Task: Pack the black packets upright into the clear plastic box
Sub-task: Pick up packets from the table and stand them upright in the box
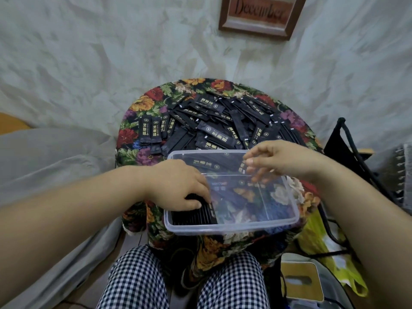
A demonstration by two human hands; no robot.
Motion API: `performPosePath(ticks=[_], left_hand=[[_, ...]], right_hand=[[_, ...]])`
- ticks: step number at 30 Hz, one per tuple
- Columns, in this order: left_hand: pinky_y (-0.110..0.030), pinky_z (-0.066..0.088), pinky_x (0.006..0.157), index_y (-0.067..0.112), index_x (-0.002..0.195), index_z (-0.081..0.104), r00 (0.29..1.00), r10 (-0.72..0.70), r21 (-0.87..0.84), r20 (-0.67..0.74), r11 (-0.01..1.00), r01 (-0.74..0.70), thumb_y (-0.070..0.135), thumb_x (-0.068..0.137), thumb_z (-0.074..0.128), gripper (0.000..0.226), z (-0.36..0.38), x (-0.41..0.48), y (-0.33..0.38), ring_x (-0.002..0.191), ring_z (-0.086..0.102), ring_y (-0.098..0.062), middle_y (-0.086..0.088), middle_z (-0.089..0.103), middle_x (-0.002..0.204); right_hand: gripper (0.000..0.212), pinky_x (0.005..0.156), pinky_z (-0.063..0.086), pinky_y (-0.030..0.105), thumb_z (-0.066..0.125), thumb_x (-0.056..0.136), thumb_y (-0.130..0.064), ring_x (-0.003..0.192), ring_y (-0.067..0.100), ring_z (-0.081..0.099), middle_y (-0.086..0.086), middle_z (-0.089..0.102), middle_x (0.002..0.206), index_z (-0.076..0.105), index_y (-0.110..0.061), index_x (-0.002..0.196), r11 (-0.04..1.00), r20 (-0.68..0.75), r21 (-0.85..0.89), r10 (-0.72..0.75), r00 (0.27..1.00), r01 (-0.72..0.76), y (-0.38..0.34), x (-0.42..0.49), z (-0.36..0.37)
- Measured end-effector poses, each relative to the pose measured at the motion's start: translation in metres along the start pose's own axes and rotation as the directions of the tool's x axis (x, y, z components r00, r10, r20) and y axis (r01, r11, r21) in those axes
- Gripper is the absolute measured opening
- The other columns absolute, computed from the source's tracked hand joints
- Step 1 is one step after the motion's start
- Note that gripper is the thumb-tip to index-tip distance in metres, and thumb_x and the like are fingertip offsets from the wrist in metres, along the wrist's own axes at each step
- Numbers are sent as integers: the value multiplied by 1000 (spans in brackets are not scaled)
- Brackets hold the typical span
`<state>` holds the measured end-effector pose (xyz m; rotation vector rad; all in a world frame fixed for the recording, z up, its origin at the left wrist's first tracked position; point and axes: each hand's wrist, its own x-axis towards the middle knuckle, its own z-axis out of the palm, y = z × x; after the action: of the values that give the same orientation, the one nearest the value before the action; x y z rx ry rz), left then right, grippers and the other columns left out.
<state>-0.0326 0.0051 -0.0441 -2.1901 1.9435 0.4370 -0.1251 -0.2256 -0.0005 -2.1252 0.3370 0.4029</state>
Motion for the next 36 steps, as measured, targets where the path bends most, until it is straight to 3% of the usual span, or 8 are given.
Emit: performPosePath(ticks=[3,6,9,13,17,22,28,36], left_hand=[[-35,35,103,41,132,48,1000,-11,10,25,1000,11,54,85,20,56,0,0,0,132,35,-6,20,41,142],[-35,32,104,43,132,46,999,-18,27,39,999,17,55,85,18,57,0,0,0,132,33,-6,22,40,142],[-35,32,104,42,131,47,1000,-12,25,11,1000,11,60,83,12,62,0,-1,1,130,35,-7,21,41,141],[-35,33,104,42,131,47,1000,-12,23,-10,1000,12,63,72,0,78,0,-2,0,130,35,-6,21,42,140],[-36,33,105,41,133,47,1000,-23,1,-8,1000,23,63,74,1,77,1,-5,-2,131,35,-7,20,42,140],[-33,32,106,42,132,47,998,-68,-13,-11,998,68,63,75,2,76,1,-12,-7,133,33,-5,21,41,142],[-31,35,102,42,130,50,995,-79,-42,-54,996,77,62,79,8,69,5,-15,-13,129,38,-6,19,44,140],[-31,36,101,42,130,50,995,-78,-39,-56,996,76,62,79,8,70,5,-15,-13,128,39,-7,19,45,139]], right_hand=[[7,56,57,23,60,91,-16,65,15,70,4,72,81,62,-14,97,997,-107,68,-31,994,38,4,0,-9],[6,55,54,22,60,92,-16,64,11,67,2,71,82,63,-15,97,993,-338,56,-83,937,108,13,13,-22],[15,78,52,31,60,93,-25,90,16,62,1,66,106,61,-20,107,994,-560,-78,-103,822,72,34,46,-46],[55,106,34,39,53,96,-36,131,27,42,10,39,149,39,-9,142,958,-500,-265,-38,865,-111,52,92,-70],[77,117,20,43,53,92,-47,144,31,21,15,20,157,23,-6,149,916,-436,-366,-15,900,-162,49,138,-76],[82,119,5,43,44,92,-57,147,30,0,13,2,160,13,-12,152,852,-489,-484,-74,869,-200,39,183,-70],[89,116,20,50,47,88,-63,144,33,18,15,16,158,14,-9,151,889,-472,-420,-46,880,-179,51,207,-63],[60,102,40,47,60,92,-36,125,39,44,18,42,140,39,-11,142,811,-518,-566,-207,830,-151,53,201,-67]])
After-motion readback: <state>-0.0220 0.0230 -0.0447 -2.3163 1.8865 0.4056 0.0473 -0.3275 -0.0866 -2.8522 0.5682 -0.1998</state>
